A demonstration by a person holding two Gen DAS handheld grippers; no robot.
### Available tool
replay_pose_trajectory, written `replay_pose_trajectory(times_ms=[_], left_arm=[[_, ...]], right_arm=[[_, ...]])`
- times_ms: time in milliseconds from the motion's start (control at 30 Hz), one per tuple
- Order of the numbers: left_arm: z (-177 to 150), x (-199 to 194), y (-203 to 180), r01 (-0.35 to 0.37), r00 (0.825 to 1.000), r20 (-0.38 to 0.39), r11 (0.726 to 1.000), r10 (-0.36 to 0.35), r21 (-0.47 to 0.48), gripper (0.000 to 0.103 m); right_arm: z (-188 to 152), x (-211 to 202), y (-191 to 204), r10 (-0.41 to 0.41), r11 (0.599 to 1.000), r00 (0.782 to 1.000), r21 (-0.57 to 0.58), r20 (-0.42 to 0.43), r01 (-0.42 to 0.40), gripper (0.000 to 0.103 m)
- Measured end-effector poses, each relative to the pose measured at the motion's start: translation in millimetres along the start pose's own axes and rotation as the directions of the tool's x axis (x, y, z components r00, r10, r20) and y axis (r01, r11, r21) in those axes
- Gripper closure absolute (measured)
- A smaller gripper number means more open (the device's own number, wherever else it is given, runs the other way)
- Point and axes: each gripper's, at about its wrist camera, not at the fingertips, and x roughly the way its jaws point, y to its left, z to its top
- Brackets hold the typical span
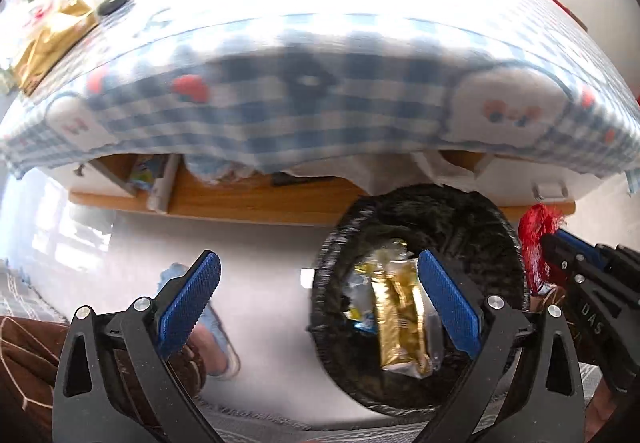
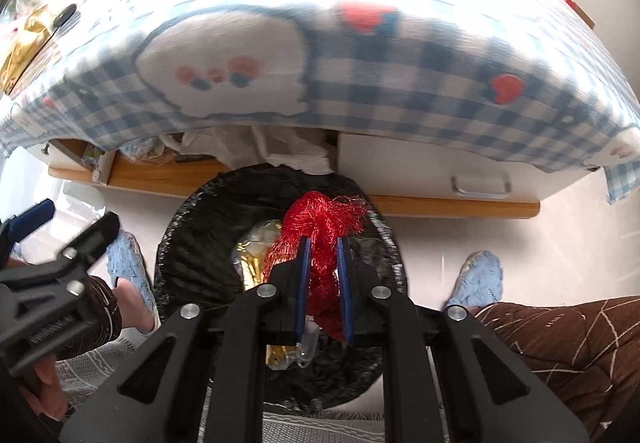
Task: Collect trash
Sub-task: 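Open the right tool to drop the red mesh net into the bin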
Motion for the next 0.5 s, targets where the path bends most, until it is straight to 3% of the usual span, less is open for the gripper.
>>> replay_pose_trajectory(times_ms=[233, 500], left_arm=[[-0.2, -1.4, 33.9, -0.026, 1.000, -0.003, 0.997, 0.026, -0.070, 0.006], [-2.6, 2.5, 38.4, -0.033, 0.999, -0.012, 0.997, 0.032, -0.074, 0.006]], right_arm=[[-1.9, 17.5, 19.5, -0.002, 0.999, 1.000, -0.048, -0.015, 0.001, 0.090], [-4.5, 35.3, 34.3, -0.017, 0.995, 0.999, -0.103, -0.038, 0.013, 0.088]])
